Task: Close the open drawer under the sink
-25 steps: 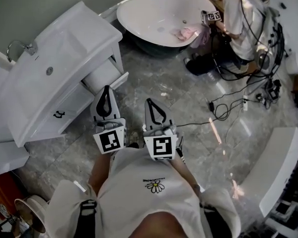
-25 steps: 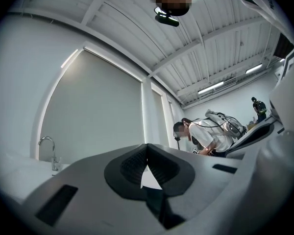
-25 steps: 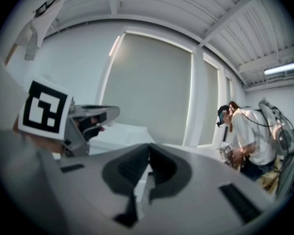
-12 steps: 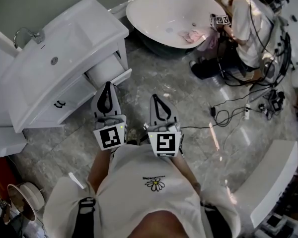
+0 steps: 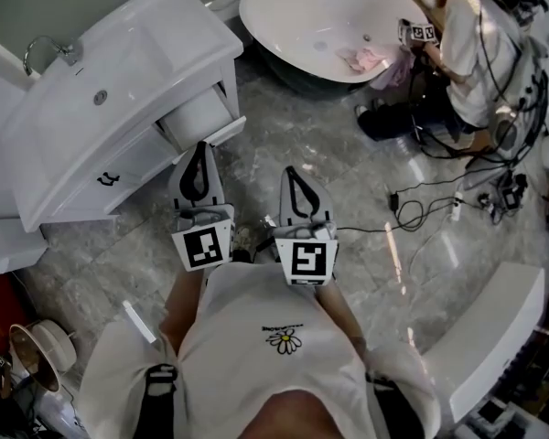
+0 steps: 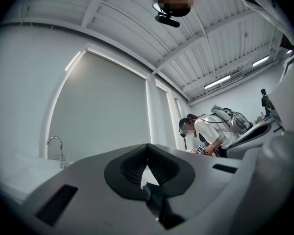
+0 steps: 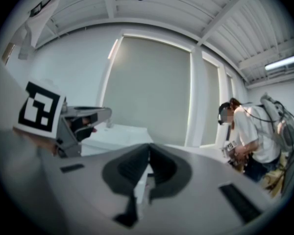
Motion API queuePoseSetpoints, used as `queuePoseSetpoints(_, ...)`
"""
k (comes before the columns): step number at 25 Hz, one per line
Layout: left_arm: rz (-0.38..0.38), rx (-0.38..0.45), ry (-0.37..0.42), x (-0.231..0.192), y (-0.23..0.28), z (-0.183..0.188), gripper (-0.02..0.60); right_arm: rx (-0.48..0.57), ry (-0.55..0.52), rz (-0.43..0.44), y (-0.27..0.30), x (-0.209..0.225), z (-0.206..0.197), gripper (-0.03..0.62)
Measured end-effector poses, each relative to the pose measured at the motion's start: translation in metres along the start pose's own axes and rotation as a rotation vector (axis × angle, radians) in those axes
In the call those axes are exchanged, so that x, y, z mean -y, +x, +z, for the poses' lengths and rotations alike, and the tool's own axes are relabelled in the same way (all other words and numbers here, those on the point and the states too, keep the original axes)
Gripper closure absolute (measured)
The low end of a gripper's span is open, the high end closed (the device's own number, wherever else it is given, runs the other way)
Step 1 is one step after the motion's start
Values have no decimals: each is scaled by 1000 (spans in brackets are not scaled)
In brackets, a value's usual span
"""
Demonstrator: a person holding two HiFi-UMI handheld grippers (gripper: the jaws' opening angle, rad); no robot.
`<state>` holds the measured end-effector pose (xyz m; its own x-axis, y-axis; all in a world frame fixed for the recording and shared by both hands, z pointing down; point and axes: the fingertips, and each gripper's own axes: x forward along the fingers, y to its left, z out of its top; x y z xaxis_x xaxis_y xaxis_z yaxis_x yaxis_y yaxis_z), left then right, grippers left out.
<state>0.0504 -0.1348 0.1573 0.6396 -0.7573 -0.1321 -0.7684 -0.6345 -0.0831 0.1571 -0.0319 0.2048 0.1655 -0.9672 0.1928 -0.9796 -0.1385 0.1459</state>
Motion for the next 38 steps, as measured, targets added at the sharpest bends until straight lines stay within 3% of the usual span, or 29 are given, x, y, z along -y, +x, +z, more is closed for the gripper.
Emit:
queuePoseSetpoints(7,41,4,-17,-6,3,-12,560,59,-10,39,26,-2,9,565)
queuePoseSetpoints(13,125,-49,-38,-19,3,-56,560,73,25,84,64,-8,-9,565)
queuePoseSetpoints(21,244,-110,-100,-50,11,-159,560,38,18,184,129,-42,-74,565)
queuePoseSetpoints(28,380,-206,-158,-66,-10,-267,560,13,45,260,164,-79,-157,565)
queuePoseSetpoints(38,445,-276,-180,-60,-40,-362,560,-80,85,305,173,-109,-257,565)
